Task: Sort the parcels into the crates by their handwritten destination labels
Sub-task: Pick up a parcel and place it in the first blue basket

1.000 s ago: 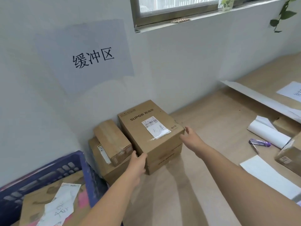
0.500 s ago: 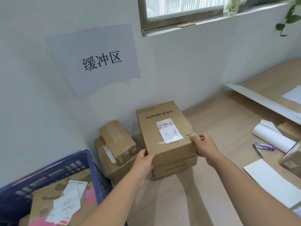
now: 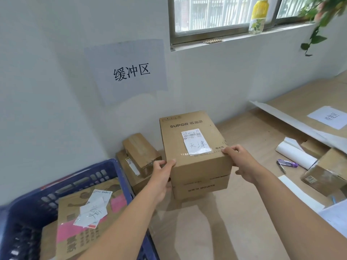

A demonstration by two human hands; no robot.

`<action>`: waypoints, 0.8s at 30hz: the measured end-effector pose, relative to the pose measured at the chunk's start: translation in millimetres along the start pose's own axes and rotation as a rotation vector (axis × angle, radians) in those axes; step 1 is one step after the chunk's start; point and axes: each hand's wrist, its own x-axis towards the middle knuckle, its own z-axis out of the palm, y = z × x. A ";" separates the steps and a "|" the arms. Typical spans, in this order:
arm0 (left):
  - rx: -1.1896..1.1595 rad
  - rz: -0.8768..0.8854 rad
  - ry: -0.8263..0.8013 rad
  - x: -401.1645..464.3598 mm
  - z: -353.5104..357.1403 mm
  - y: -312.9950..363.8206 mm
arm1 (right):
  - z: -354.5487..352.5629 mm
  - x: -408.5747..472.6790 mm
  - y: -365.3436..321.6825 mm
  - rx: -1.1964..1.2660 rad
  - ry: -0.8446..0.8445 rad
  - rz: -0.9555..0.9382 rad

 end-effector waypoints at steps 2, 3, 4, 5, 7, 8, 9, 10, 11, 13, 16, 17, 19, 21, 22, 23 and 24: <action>-0.035 0.037 -0.004 -13.5 -4.6 7.2 | 1.1 -14.8 -11.8 0.042 -0.020 -0.043; -0.055 0.063 -0.003 -22.1 -7.4 12.4 | 3.1 -25.2 -20.2 0.074 -0.026 -0.073; -0.070 0.090 -0.001 -32.5 -11.1 18.3 | 5.8 -37.5 -29.8 0.107 -0.028 -0.106; -0.075 0.116 0.000 -45.5 -15.5 25.1 | 9.3 -52.0 -40.4 0.133 -0.027 -0.139; -0.076 0.171 0.002 -76.0 -29.9 37.5 | 17.1 -86.3 -61.4 0.153 -0.036 -0.209; -0.078 0.200 0.005 -94.4 -40.9 42.9 | 21.7 -106.8 -71.2 0.151 -0.052 -0.244; -0.082 0.226 0.013 -114.2 -53.5 47.8 | 26.3 -128.5 -79.9 0.147 -0.076 -0.278; -0.086 0.255 0.020 -134.8 -67.9 51.2 | 31.5 -151.8 -87.2 0.139 -0.106 -0.312; -0.086 0.286 0.021 -158.2 -83.2 53.5 | 37.9 -176.8 -92.6 0.129 -0.137 -0.345; -0.072 0.340 0.018 -207.6 -115.9 52.0 | 54.3 -228.8 -98.7 0.114 -0.184 -0.414; -0.038 0.410 0.028 -284.4 -167.7 33.0 | 88.1 -307.7 -96.6 0.121 -0.226 -0.499; -0.044 0.436 0.030 -309.7 -186.3 23.0 | 101.2 -332.9 -92.5 0.126 -0.249 -0.522; -0.051 0.494 0.058 -358.6 -224.2 0.4 | 129.6 -379.3 -78.9 0.134 -0.298 -0.554; -0.048 0.538 0.109 -400.8 -264.2 -25.5 | 160.2 -419.4 -60.4 0.148 -0.347 -0.568; -0.045 0.552 0.137 -420.4 -283.9 -40.1 | 176.4 -439.0 -50.0 0.146 -0.380 -0.568; -0.042 0.562 0.166 -438.8 -302.3 -54.8 | 193.1 -456.6 -39.1 0.135 -0.409 -0.561; -0.045 0.564 0.197 -454.9 -320.1 -68.5 | 209.8 -473.5 -29.6 0.121 -0.431 -0.552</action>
